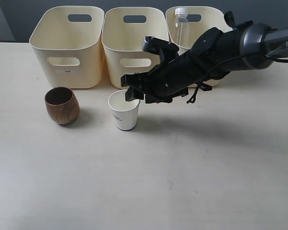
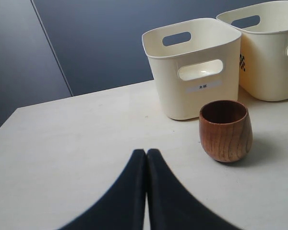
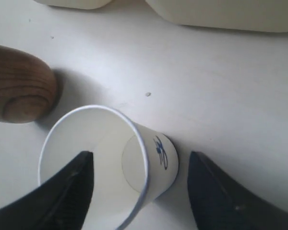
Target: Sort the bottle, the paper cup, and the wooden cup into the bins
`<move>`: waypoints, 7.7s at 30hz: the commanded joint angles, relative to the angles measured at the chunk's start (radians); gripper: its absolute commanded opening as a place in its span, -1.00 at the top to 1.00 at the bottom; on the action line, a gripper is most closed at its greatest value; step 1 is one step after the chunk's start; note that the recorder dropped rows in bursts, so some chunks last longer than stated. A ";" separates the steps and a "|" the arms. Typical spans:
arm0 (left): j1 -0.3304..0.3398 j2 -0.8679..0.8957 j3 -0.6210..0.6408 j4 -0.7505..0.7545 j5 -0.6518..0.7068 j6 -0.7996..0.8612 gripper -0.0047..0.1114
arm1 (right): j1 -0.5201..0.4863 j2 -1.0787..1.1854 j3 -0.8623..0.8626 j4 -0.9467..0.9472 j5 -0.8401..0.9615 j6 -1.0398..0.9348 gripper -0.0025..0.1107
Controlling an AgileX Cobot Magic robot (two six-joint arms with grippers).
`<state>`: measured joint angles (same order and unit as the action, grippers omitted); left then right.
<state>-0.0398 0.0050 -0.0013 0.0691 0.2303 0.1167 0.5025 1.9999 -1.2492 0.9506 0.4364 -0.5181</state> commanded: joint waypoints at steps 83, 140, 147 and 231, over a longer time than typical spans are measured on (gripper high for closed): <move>-0.003 -0.005 0.001 0.000 -0.007 -0.002 0.92 | 0.046 0.066 -0.003 -0.041 -0.076 -0.005 0.95; -0.003 -0.005 0.001 0.000 -0.007 -0.002 0.92 | 0.046 -0.037 -0.154 -0.154 -0.555 -0.026 0.01; -0.003 -0.005 0.001 0.000 -0.007 -0.002 0.92 | 0.046 -0.036 -0.154 -0.154 -0.519 -0.024 0.32; -0.003 -0.005 0.001 0.000 -0.007 -0.002 0.92 | 0.255 0.209 -0.345 0.129 -0.023 -0.027 -0.17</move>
<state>-0.0398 0.0050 -0.0013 0.0691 0.2303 0.1167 0.7567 2.2047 -1.5853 1.0714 0.4177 -0.5371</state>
